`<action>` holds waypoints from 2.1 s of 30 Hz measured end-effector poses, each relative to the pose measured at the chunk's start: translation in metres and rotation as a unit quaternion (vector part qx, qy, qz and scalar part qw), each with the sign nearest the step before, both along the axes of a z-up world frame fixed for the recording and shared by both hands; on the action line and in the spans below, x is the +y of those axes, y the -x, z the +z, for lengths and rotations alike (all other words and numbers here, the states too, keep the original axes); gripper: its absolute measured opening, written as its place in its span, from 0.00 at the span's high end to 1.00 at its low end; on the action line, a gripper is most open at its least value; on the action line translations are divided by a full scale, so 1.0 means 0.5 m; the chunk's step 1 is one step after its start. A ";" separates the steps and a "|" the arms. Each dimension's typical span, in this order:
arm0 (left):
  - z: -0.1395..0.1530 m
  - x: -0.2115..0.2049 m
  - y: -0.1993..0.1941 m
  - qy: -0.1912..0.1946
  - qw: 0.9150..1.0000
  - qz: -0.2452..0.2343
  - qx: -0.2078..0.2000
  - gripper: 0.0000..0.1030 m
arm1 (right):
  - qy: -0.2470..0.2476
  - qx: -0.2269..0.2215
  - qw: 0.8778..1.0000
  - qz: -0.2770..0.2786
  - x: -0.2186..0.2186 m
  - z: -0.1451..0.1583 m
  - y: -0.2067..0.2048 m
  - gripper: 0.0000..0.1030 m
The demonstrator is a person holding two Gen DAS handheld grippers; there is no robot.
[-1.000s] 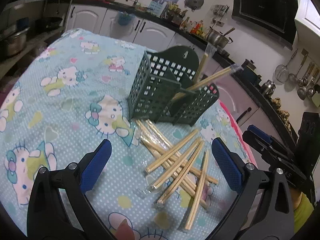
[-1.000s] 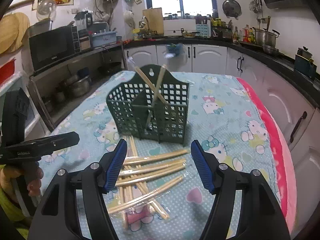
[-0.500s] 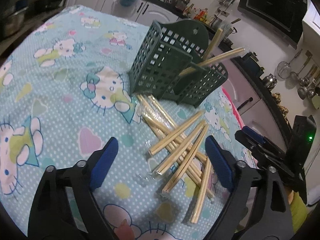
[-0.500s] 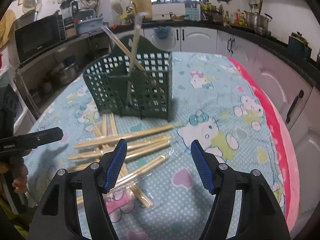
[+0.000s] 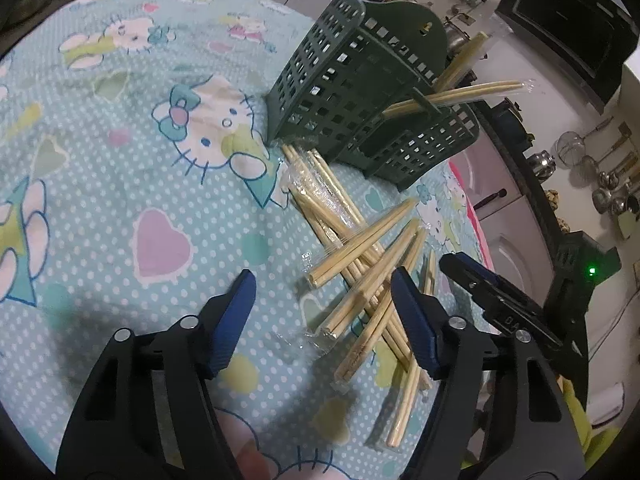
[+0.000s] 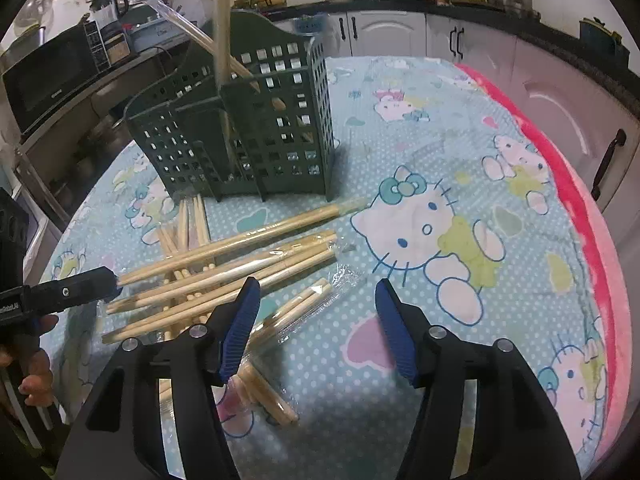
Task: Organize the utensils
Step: 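Lower the left tool onto the pile and close on another chopstick, then lift the chopstick with the left tool and carry it above the caddy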
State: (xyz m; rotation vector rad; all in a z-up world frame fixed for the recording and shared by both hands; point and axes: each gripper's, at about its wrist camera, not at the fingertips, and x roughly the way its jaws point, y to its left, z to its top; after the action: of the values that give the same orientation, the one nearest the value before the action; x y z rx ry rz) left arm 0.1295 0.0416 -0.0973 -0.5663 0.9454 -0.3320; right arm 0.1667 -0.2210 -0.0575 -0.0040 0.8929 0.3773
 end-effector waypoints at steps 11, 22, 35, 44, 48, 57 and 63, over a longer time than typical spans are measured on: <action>-0.012 -0.009 -0.020 0.034 0.999 -0.005 0.009 0.63 | -0.018 0.024 0.999 -0.010 -0.002 -0.017 -0.026 0.52; -0.022 -0.014 -0.030 0.032 0.999 -0.003 0.009 0.84 | -0.058 0.055 0.996 -0.030 -0.009 -0.031 -0.060 0.72; 0.001 -0.006 -0.024 0.033 0.999 -0.007 -0.016 0.90 | -0.070 0.041 0.996 -0.040 -0.027 -0.020 -0.056 0.95; 0.067 0.015 -0.002 0.027 0.998 -0.002 -0.064 0.93 | -0.069 -0.010 0.997 -0.024 -0.017 0.048 -0.029 0.96; 0.101 0.025 0.011 0.020 0.996 0.000 -0.087 0.95 | -0.075 -0.034 0.997 -0.010 -0.006 0.088 -0.013 0.97; 0.186 0.032 0.042 -0.008 0.990 -0.002 -0.143 0.97 | -0.100 -0.082 0.991 0.026 0.022 0.183 0.014 0.98; 0.233 0.036 0.059 0.000 0.985 -0.005 -0.170 0.97 | -0.117 -0.104 0.986 0.052 0.041 0.240 0.026 0.98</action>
State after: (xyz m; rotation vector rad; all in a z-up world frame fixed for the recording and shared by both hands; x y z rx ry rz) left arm 0.1001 0.0597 0.0190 -0.4853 0.6193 -0.4219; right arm 0.1539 -0.2003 0.0625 0.1256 0.6399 0.5679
